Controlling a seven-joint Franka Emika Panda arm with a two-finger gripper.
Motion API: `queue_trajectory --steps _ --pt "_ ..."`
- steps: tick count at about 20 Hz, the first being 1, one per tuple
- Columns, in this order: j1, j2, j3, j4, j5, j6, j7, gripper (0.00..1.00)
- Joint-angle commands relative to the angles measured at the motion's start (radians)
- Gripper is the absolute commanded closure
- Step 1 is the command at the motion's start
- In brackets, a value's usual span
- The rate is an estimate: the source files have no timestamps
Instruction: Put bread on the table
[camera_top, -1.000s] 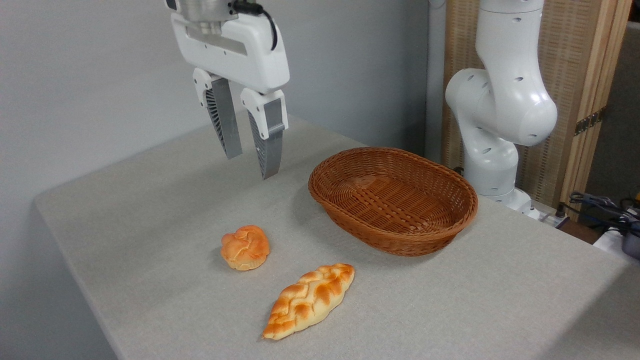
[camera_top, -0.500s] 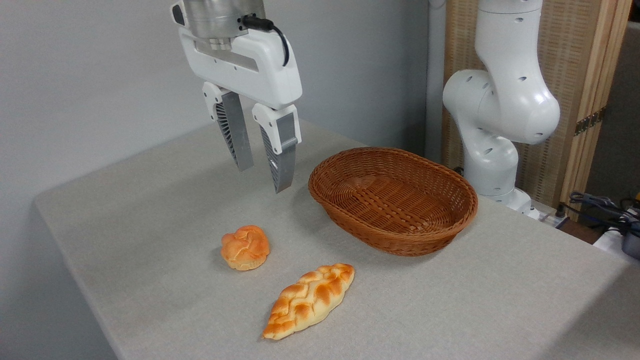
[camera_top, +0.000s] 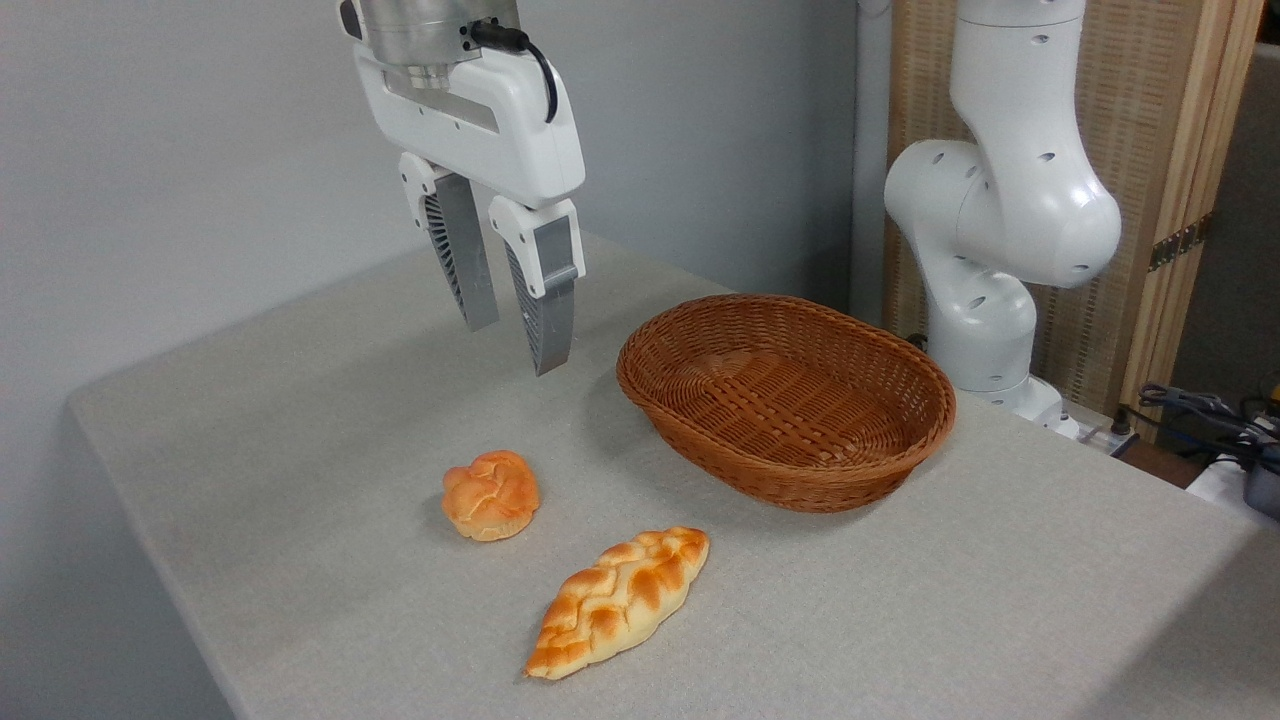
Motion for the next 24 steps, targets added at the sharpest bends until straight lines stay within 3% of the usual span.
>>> queue_trajectory --steps 1,24 --pt "0.035 0.003 -0.035 0.002 -0.002 0.005 0.024 0.00" --pt "0.038 0.019 -0.057 0.008 -0.014 0.019 -0.038 0.00"
